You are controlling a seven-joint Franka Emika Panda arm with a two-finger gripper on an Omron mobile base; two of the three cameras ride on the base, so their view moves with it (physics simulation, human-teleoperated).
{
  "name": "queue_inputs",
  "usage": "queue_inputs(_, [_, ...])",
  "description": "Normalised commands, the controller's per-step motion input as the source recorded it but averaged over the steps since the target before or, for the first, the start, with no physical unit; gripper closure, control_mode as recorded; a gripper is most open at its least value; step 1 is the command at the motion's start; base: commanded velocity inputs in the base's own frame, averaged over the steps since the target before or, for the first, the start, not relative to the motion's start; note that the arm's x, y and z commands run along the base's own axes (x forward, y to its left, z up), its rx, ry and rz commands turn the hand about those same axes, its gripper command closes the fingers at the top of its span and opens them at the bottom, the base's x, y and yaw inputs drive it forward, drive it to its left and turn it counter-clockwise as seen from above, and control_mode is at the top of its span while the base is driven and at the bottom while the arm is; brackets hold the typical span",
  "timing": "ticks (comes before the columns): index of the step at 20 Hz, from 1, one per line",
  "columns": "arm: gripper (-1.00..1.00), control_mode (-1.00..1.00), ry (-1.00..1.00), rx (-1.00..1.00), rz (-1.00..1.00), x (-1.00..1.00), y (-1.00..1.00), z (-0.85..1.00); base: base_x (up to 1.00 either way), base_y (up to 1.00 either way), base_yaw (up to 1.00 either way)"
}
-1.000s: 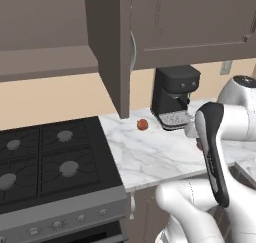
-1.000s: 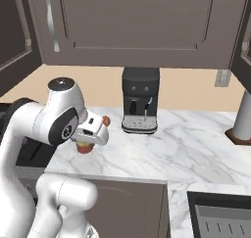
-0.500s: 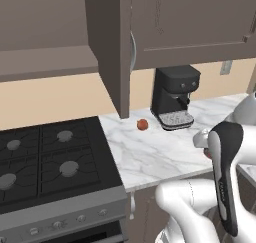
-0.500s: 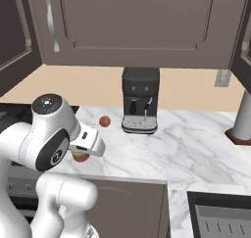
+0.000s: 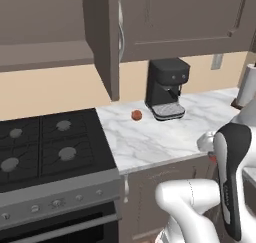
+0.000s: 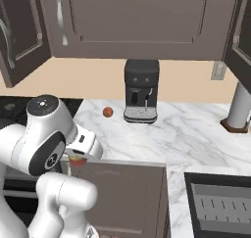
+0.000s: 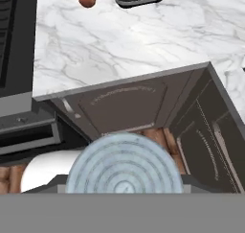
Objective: Restock the canned food cabinet by taking the new fresh canned food from the counter and placing it in the cabinet. Then, take the old canned food from the cabinet and place it on the counter.
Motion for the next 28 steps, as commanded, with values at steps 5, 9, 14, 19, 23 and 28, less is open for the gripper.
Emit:
queue_inputs(5, [1.0, 1.0, 0.0, 0.0, 0.0, 0.0, 0.0, 0.0, -0.52, 0.27, 0.03])
queue_inputs(9, [1.0, 1.0, 0.0, 0.0, 0.0, 0.0, 0.0, 0.0, -0.37, 0.62, 0.09])
queue_inputs(14, [1.0, 1.0, 0.0, 0.0, 0.0, 0.0, 0.0, 0.0, -0.27, 0.83, 0.09])
queue_inputs(19, [1.0, 1.0, 0.0, 0.0, 0.0, 0.0, 0.0, 0.0, -0.16, 0.85, 0.08])
queue_inputs(23, [1.0, 1.0, 0.0, 0.0, 0.0, 0.0, 0.0, 0.0, 0.01, 0.76, 0.04])
queue_inputs(28, [1.0, 1.0, 0.0, 0.0, 0.0, 0.0, 0.0, 0.0, 0.25, 0.33, 0.04])
